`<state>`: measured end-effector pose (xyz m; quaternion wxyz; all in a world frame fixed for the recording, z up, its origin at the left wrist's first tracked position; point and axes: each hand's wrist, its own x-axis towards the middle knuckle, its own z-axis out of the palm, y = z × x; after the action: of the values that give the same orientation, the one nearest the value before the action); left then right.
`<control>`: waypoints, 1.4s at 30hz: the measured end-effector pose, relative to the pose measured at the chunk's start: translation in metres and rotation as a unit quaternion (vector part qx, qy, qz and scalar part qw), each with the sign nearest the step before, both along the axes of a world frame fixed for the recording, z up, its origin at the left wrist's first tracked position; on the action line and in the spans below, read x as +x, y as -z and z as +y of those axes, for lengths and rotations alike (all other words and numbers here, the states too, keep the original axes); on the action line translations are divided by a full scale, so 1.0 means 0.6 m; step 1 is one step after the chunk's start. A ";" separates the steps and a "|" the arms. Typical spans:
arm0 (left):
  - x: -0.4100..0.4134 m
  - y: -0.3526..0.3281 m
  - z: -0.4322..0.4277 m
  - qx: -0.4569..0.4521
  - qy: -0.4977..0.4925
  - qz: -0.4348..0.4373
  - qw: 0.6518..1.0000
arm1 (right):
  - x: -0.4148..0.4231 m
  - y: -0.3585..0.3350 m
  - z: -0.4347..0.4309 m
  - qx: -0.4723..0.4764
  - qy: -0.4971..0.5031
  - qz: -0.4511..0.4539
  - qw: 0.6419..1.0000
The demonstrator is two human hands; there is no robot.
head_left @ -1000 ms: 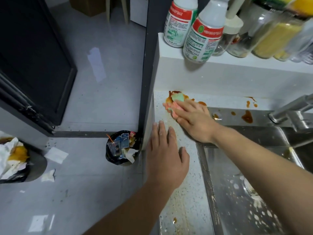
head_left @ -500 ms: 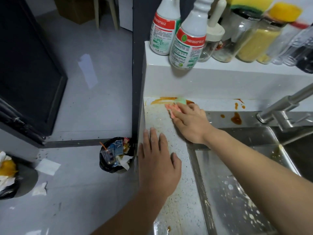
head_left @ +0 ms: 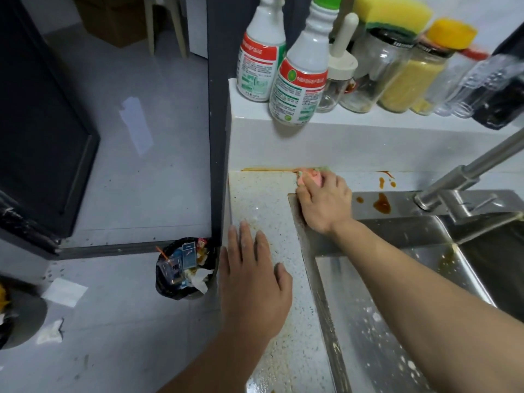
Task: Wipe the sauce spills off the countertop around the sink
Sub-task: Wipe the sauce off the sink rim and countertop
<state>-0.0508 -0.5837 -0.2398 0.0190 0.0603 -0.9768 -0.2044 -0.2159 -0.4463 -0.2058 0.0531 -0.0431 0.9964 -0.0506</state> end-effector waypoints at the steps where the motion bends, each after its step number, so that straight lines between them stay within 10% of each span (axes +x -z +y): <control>1: 0.001 0.001 0.003 0.001 -0.001 0.002 1.000 | 0.007 0.003 -0.014 -0.004 -0.040 -0.012 0.999; 5: -0.002 0.005 0.003 -0.014 -0.010 0.006 1.000 | 0.023 0.015 -0.023 -0.006 -0.167 -0.059 0.984; 11: -0.001 -0.007 0.003 -0.078 0.019 0.004 0.997 | -0.005 0.006 0.113 0.011 0.047 -0.075 0.996; 16: -0.073 -0.029 0.023 -0.062 0.062 0.038 0.995 | 0.020 0.023 0.086 -0.004 -0.110 -0.020 0.994; 23: -0.130 -0.014 0.066 -0.042 0.054 0.031 0.997 | -0.029 0.028 0.241 0.039 0.057 -0.013 0.998; 37: -0.131 -0.018 0.070 -0.065 0.049 0.010 0.997 | -0.008 0.025 0.259 -0.003 -0.081 0.015 0.997; 42: -0.129 -0.021 0.070 -0.060 0.049 0.010 0.997 | -0.069 0.026 0.279 0.007 0.078 0.000 0.997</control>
<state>-0.1282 -0.5418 -0.2269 0.0228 0.0093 -0.9889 -0.1468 -0.2573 -0.2788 -0.2215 0.0493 0.0351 0.9970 -0.0477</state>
